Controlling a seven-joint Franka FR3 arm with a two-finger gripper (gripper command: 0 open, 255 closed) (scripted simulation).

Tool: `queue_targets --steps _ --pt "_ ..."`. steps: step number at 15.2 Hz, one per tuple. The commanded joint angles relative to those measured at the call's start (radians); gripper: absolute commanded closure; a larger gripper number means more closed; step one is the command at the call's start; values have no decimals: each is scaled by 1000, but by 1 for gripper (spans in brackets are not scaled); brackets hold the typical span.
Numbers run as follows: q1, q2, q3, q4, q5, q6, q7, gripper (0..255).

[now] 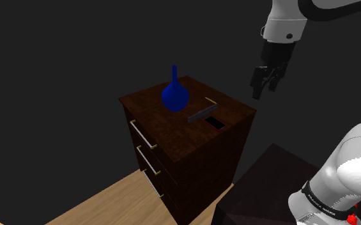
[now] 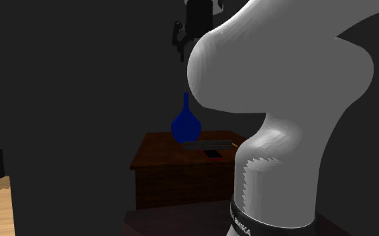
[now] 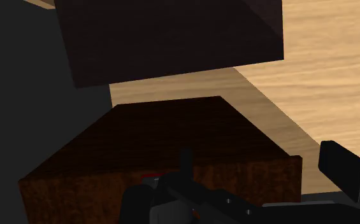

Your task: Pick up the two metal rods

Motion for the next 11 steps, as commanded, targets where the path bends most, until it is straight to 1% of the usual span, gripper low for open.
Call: queue_targets --steps 1,6,11 --pt "0 0 0 0 0 0 0 0" --pt "14 100 -86 -47 -82 140 -213 0" --pt "30 243 -165 -50 -146 287 -414 0"
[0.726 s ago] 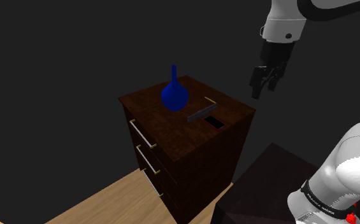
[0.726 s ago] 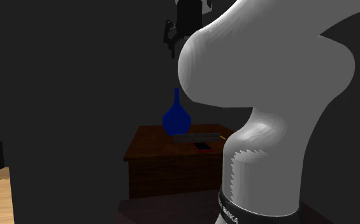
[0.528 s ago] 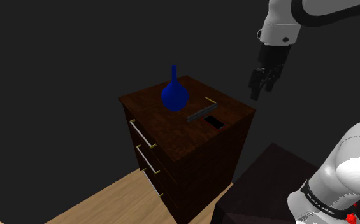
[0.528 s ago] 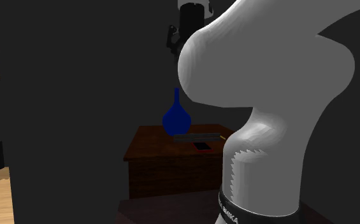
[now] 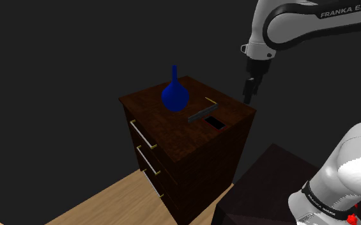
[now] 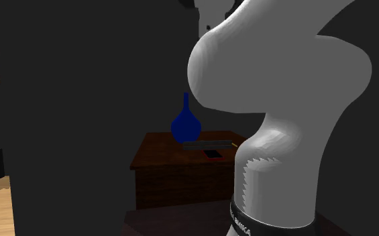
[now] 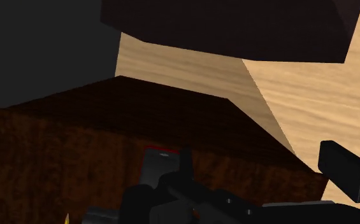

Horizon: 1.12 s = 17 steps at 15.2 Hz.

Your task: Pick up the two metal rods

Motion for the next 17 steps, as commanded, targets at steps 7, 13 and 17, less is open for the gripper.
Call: queue_targets --steps 7,13,17 --pt "33 285 -104 64 -56 231 -315 0" --pt "54 525 -146 177 -42 367 -545 0" --pt "57 685 -148 276 -15 435 -693 0"
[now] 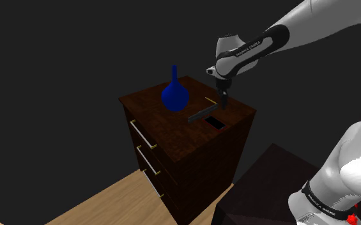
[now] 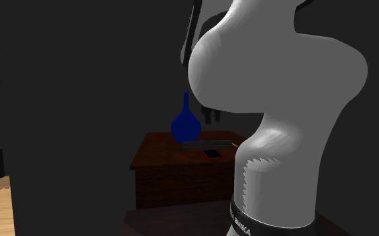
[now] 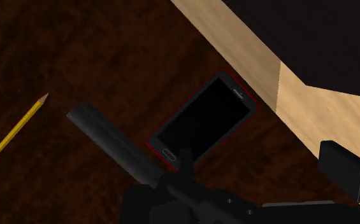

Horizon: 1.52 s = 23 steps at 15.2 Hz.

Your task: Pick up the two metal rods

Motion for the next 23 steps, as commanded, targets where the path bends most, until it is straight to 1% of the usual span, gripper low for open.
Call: queue_targets --steps 1,6,11,19,21,22,23 --pt "-1 84 3 56 15 33 -77 0" --pt "-16 278 33 207 41 84 -240 0" --pt "-34 464 77 381 45 110 -376 0" --pt "-39 534 83 378 51 183 -375 0" --pt "-39 534 83 378 51 183 -375 0" --pt "-40 534 83 377 51 184 -376 255" --pt "-40 534 83 377 51 183 -376 255"
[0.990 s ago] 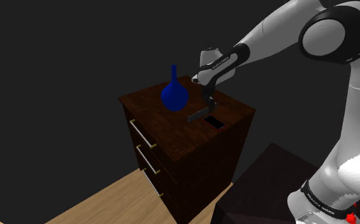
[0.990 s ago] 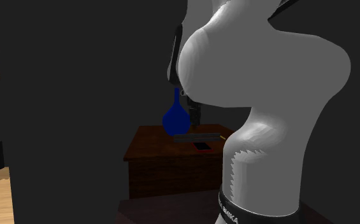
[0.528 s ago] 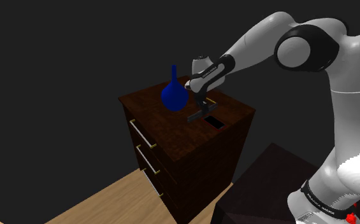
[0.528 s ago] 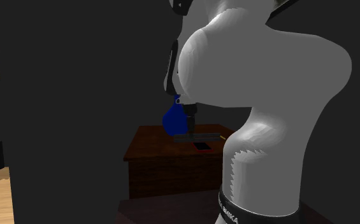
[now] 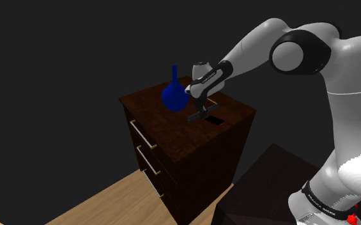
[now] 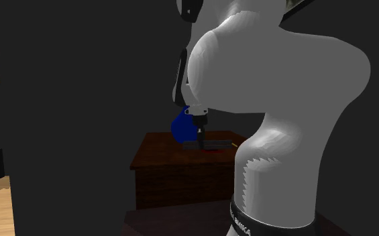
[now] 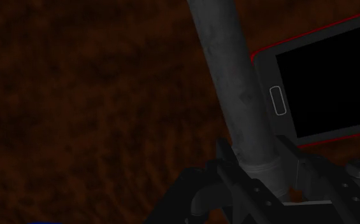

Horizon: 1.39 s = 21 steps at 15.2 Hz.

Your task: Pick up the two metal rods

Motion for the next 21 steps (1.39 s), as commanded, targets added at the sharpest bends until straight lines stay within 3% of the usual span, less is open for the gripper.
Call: queue_targets --steps 1,8,21 --pt "-1 3 -1 -1 0 2 0 255" --pt "-1 4 0 0 0 2 0 255" --pt "7 -111 -9 15 -12 -127 -2 255"
